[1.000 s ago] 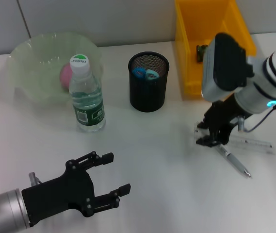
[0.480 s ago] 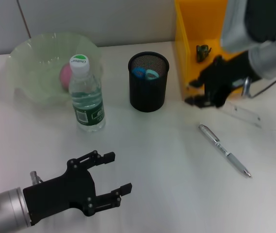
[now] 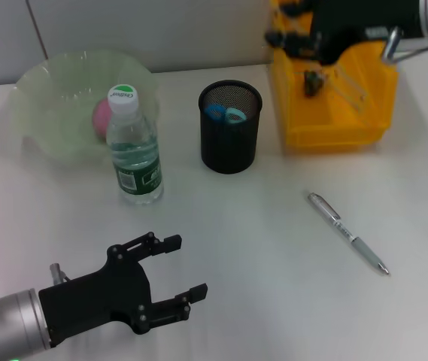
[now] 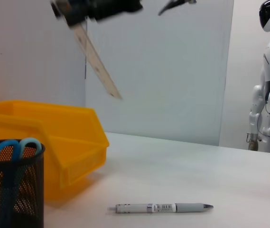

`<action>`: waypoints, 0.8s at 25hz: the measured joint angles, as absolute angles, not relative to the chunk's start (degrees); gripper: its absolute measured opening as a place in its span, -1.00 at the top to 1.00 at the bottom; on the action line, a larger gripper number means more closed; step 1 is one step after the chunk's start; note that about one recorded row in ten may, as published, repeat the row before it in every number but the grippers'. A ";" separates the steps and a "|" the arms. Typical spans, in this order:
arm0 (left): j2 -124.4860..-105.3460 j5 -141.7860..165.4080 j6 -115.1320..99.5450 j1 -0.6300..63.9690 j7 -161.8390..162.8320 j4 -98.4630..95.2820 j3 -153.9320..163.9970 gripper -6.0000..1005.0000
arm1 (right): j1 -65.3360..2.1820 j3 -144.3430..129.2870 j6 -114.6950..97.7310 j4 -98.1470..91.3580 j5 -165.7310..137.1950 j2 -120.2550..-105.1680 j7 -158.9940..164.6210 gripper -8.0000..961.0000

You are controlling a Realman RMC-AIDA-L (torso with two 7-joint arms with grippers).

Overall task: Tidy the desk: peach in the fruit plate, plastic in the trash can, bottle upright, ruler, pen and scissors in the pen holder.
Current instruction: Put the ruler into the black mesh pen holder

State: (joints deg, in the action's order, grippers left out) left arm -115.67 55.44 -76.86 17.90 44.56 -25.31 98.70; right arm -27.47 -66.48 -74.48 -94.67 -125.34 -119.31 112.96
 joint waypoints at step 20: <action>-115.75 55.90 -76.81 18.47 44.47 -25.31 98.71 -0.59 | -25.26 -67.76 -61.14 -65.97 -75.68 -119.34 68.88 0.17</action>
